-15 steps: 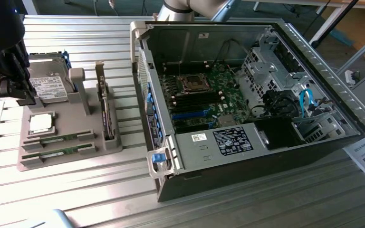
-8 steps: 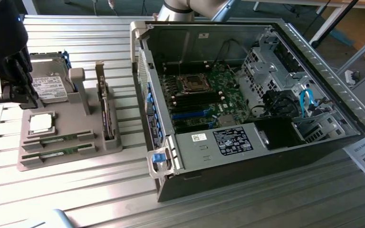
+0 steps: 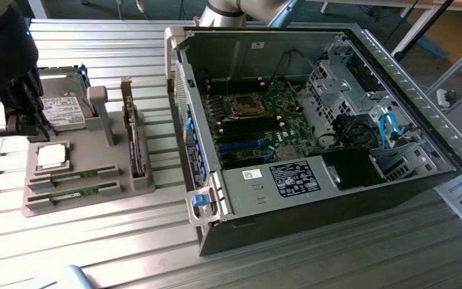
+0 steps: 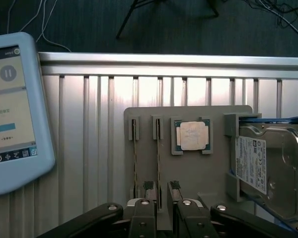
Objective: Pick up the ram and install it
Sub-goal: 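Pick up the ram and move it above insertion slot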
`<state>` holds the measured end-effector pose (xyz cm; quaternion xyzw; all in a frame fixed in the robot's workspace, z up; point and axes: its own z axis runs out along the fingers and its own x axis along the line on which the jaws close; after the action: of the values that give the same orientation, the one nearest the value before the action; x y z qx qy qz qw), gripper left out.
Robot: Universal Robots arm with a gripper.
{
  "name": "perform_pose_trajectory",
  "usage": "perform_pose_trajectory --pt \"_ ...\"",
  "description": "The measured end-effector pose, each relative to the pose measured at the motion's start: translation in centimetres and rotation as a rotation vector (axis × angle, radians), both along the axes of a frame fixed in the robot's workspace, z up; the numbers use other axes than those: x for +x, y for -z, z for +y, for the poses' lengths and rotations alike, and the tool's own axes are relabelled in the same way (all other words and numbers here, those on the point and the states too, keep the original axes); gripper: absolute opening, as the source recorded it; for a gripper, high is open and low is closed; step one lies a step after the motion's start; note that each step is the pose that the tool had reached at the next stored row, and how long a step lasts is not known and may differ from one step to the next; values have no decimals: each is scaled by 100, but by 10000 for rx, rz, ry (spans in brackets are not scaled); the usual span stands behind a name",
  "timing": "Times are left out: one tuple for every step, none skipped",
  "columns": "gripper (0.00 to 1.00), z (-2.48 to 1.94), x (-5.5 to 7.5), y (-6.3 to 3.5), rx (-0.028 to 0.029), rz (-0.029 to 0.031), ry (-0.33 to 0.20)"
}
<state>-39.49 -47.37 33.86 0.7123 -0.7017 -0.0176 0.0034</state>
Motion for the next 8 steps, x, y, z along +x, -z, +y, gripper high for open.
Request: perform_pose_trajectory --pt "24 -7 0 21 2 -1 0" --pt "24 -12 0 36 3 0 0" --pt "24 -19 0 58 5 0 1" --pt "24 -23 0 72 5 1 0" --pt "24 -28 0 89 6 0 0" --pt "24 -34 0 112 8 -1 1" --pt "24 -39 0 129 9 0 0" --pt "24 -46 0 156 10 -1 1"
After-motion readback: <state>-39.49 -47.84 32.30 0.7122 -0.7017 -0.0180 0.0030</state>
